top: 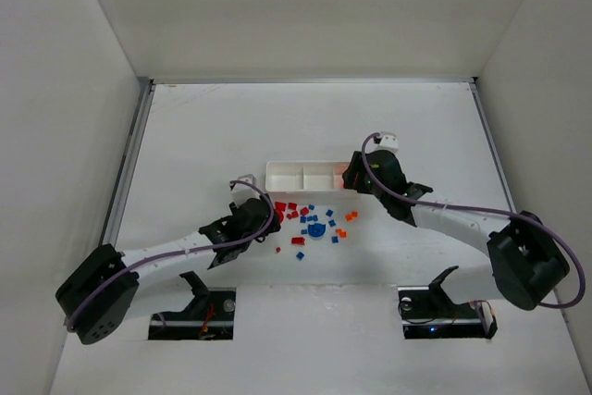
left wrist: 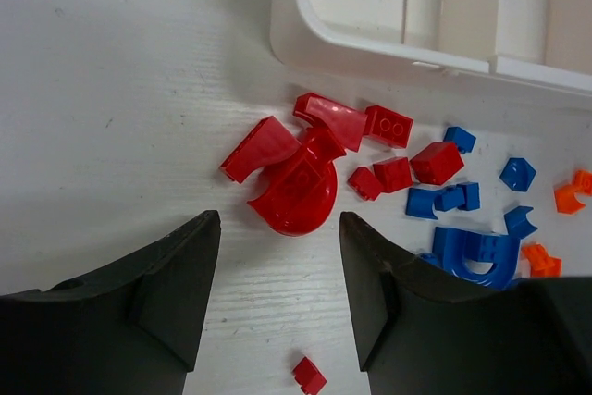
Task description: Sort the legos into containers by color
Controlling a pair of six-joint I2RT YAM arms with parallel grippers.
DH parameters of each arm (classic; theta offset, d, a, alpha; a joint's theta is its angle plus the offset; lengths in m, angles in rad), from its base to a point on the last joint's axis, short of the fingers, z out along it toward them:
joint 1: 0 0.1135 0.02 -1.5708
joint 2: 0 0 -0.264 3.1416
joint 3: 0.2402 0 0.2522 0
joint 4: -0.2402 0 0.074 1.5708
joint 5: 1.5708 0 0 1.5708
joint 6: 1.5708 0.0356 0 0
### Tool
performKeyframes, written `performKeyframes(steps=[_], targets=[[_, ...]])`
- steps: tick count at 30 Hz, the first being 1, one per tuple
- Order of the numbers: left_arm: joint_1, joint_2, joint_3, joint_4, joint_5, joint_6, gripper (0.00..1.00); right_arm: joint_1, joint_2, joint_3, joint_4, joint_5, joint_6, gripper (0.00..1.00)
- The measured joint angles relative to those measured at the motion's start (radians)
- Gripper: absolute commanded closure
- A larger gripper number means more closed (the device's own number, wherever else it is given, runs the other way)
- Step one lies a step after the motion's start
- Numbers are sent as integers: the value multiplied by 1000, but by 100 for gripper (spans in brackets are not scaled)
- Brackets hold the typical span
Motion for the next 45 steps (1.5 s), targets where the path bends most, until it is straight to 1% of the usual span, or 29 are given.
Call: performKeyframes(steps=[5, 13, 21, 28, 31, 36, 45], targets=[[-8, 32, -27, 40, 4, -55, 51, 33, -40, -51, 3, -2, 3, 37], [-18, 69, -81, 204, -53, -148, 55, 88, -100, -97, 9, -4, 19, 37], [-25, 110, -109, 297, -108, -202, 66, 111, -159, -140, 10, -4, 45, 35], [-51, 162, -109, 387, -151, -248, 84, 114, -181, -156, 9, -4, 57, 35], [-67, 156, -115, 397, -165, -256, 88, 121, -190, -160, 10, -4, 60, 35], [-92, 77, -141, 351, -180, -260, 90, 125, -197, -174, 9, -5, 64, 35], [-143, -190, -142, 154, -187, -261, 91, 126, -203, -182, 8, -5, 64, 35]])
